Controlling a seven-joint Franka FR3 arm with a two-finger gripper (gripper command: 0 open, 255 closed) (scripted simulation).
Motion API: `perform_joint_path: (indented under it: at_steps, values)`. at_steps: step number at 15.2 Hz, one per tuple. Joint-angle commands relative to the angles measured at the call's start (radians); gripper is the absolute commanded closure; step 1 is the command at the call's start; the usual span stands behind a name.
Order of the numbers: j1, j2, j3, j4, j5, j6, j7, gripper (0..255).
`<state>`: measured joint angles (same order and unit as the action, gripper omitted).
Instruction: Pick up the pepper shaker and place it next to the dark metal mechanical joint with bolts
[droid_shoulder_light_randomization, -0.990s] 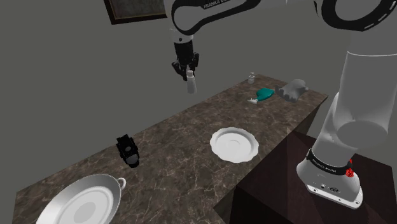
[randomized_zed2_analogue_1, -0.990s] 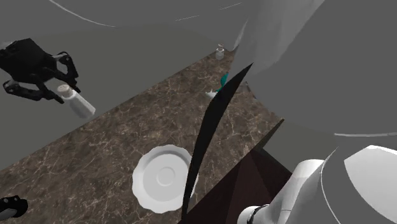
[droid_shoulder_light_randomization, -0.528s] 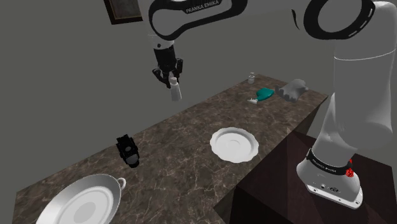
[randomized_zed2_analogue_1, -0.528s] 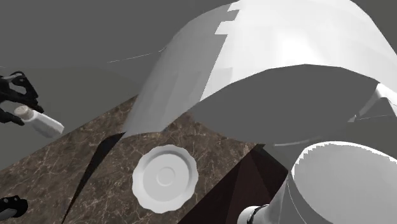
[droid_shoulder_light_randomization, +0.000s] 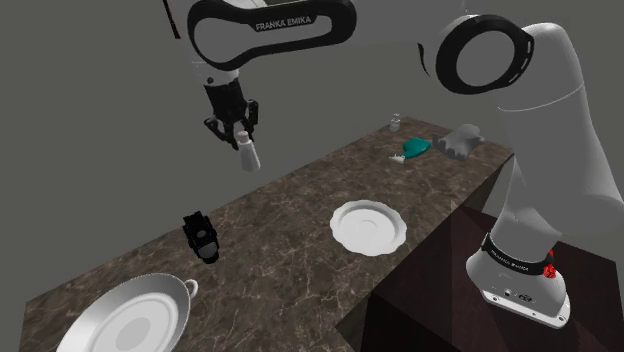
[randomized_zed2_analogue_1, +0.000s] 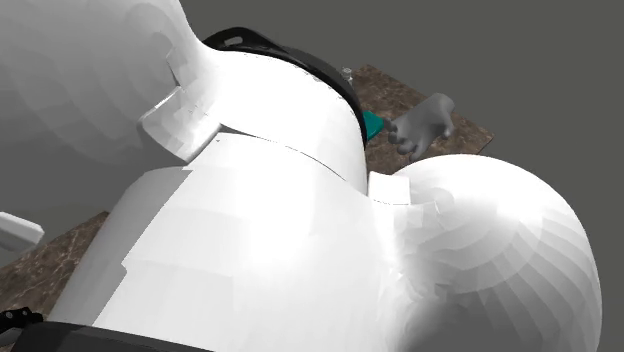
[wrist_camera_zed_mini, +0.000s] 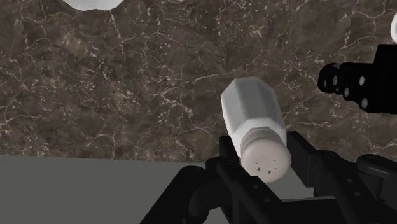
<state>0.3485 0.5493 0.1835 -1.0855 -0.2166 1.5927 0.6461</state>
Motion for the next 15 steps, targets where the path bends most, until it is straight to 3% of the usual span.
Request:
perform_joint_path:
  at_steps: [1,15]
  values:
    - [0.007,0.007,0.001,-0.009,-0.002,0.015,0.012,255]
    - [-0.009,-0.005,0.000,-0.217,-0.006,0.208,0.039,255]
